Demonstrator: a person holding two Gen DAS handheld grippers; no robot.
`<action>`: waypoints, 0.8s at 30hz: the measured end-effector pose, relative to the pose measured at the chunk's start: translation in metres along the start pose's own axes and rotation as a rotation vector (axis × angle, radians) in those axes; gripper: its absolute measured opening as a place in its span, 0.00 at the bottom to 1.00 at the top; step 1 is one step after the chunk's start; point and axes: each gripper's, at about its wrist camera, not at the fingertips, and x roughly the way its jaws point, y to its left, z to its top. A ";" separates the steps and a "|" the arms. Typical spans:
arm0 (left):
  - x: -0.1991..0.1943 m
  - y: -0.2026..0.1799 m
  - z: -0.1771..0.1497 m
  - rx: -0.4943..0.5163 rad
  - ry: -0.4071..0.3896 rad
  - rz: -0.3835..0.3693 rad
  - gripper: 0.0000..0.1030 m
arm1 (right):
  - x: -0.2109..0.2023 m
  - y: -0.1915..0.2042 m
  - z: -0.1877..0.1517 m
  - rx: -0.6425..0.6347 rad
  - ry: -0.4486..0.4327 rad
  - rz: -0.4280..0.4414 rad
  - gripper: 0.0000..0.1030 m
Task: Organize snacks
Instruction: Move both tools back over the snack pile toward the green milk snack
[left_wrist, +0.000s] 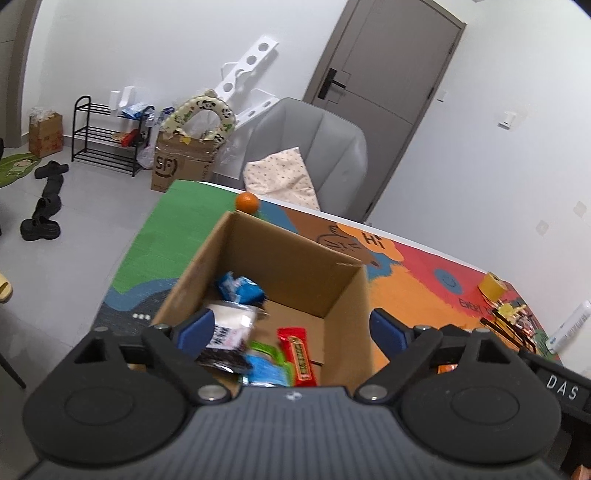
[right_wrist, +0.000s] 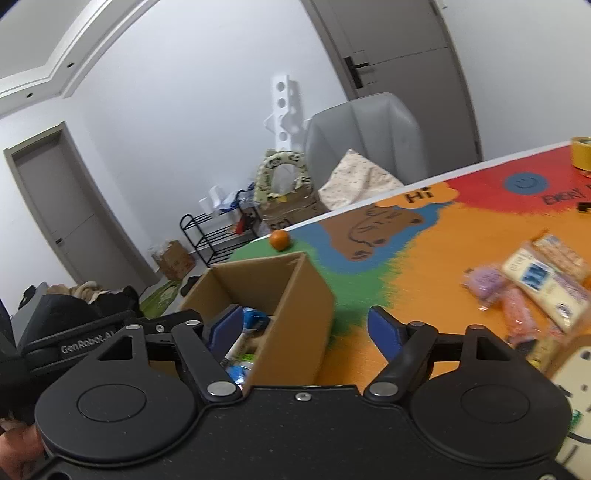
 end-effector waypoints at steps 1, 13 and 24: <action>0.000 -0.003 -0.001 0.003 0.002 -0.006 0.88 | -0.003 -0.003 -0.001 0.007 -0.002 -0.007 0.77; -0.001 -0.045 -0.019 0.049 0.034 -0.054 0.91 | -0.040 -0.050 -0.010 0.087 -0.042 -0.087 0.98; 0.000 -0.084 -0.032 0.110 0.054 -0.091 0.92 | -0.071 -0.081 -0.014 0.128 -0.069 -0.124 1.00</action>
